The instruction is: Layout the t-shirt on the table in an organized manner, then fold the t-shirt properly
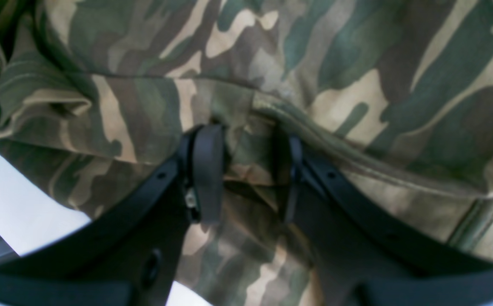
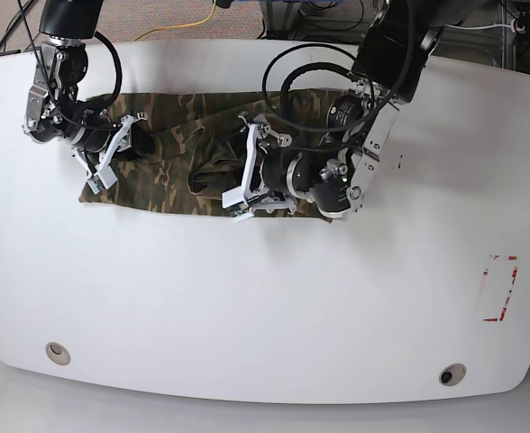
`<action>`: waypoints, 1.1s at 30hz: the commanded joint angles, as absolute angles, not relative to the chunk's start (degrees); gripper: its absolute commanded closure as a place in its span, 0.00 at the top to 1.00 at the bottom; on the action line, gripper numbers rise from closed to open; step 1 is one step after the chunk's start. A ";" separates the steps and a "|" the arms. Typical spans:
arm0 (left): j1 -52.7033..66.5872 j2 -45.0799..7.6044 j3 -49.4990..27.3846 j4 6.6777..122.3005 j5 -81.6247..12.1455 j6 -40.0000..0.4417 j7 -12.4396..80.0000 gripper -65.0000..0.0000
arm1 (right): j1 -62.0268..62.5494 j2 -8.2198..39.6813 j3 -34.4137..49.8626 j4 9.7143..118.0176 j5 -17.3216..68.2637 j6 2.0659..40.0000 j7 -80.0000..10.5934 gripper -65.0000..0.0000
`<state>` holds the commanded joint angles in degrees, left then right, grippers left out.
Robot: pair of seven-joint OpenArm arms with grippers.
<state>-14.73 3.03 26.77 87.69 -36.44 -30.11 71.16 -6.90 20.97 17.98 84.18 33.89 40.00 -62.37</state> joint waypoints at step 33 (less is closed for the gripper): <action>-17.27 2.51 30.90 81.98 -29.05 -25.27 67.91 0.16 | -6.90 20.97 20.09 84.18 33.98 40.00 -62.55 0.29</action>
<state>-17.27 2.51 30.90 81.98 -29.05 -25.27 67.91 -6.90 20.97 20.09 84.18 33.98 40.00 -62.55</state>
